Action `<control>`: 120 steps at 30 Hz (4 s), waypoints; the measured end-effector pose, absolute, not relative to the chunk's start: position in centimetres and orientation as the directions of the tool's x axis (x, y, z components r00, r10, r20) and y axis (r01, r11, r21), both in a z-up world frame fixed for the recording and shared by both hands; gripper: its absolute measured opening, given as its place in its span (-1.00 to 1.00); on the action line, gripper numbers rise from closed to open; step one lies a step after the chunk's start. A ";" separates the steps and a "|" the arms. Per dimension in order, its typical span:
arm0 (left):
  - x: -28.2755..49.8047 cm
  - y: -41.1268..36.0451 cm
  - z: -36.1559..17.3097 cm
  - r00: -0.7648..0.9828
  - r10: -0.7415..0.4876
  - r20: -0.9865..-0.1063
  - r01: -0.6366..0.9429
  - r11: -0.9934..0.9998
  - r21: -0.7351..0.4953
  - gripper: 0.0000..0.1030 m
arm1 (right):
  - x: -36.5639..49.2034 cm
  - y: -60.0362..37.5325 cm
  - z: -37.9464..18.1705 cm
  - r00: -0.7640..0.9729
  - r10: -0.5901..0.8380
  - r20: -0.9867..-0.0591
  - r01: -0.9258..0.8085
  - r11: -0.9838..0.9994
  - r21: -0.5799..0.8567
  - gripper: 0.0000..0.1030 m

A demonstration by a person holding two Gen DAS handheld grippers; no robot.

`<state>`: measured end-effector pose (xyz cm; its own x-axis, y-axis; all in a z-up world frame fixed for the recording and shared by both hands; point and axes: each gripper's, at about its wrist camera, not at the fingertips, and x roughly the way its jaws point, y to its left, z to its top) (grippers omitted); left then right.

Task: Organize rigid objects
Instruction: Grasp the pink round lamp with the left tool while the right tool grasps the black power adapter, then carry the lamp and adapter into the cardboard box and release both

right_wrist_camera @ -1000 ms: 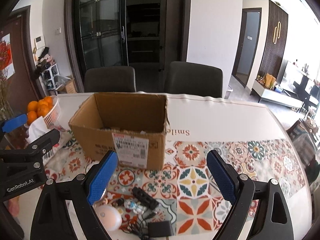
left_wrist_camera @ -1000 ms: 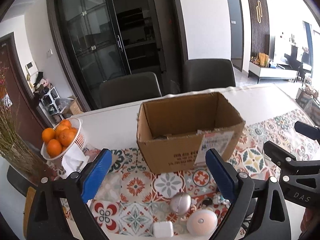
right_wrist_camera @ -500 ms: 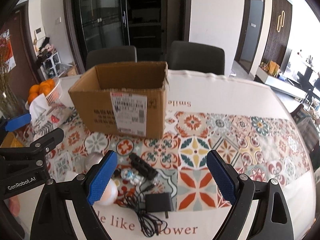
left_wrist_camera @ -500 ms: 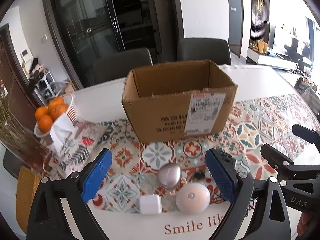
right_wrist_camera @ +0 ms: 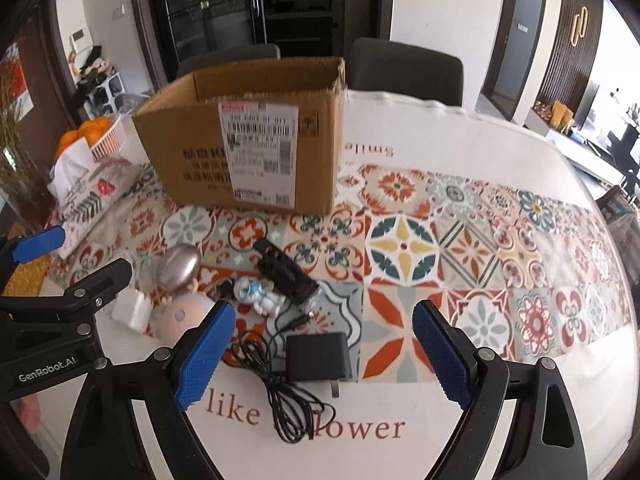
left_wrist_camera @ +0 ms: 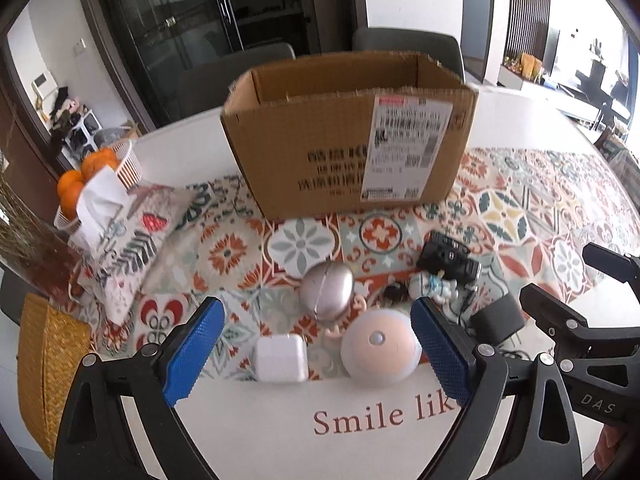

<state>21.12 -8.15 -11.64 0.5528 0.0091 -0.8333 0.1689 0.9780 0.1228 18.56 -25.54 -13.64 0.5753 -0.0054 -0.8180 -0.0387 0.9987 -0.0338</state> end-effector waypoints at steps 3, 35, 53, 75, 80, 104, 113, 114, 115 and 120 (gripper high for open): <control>21.0 -8.2 -12.6 0.531 0.013 -0.847 0.170 0.978 0.121 0.86 | 18.6 -25.6 -14.5 0.555 0.000 -0.832 -0.046 0.999 -0.030 0.73; 21.2 -7.8 -18.9 0.385 0.055 -0.921 0.132 0.985 0.114 0.81 | 20.6 -26.2 -23.8 0.383 0.047 -0.923 -0.049 0.998 0.030 0.19; 21.7 -10.4 -18.9 0.355 -0.064 -0.933 0.271 0.962 0.037 0.71 | 18.5 -27.8 -21.4 0.410 0.020 -0.912 0.035 0.999 0.038 0.08; 24.2 -11.0 -23.3 0.297 -0.104 -0.949 0.284 0.959 -0.017 0.44 | 18.9 -28.1 -22.3 0.385 -0.002 -0.923 0.059 0.998 0.023 0.09; 24.0 -10.2 -23.3 0.296 -0.113 -0.949 0.270 0.962 -0.030 0.44 | 18.8 -27.5 -22.1 0.387 0.002 -0.922 0.049 0.999 0.022 0.09; 21.8 -7.7 -13.5 0.488 -0.140 -0.861 0.247 0.969 -0.018 0.44 | 17.6 -25.1 -15.4 0.505 0.014 -0.863 0.020 0.999 0.028 0.09; 21.7 -5.8 -9.9 0.564 -0.142 -0.814 0.224 0.975 -0.015 0.44 | 17.8 -23.3 -11.7 0.581 0.015 -0.814 -0.015 1.000 0.008 0.09; 21.7 -5.7 -9.6 0.569 -0.141 -0.810 0.222 0.975 -0.014 0.44 | 17.9 -23.2 -11.4 0.588 0.017 -0.809 -0.019 1.000 0.007 0.09; 21.8 -5.6 -9.2 0.577 -0.140 -0.804 0.220 0.976 -0.012 0.44 | 18.0 -23.0 -11.0 0.596 0.019 -0.803 -0.024 1.000 0.006 0.09; 22.2 -5.0 -7.3 0.619 -0.138 -0.773 0.212 0.977 -0.004 0.44 | 18.5 -22.3 -9.2 0.632 0.025 -0.775 -0.038 0.999 0.000 0.09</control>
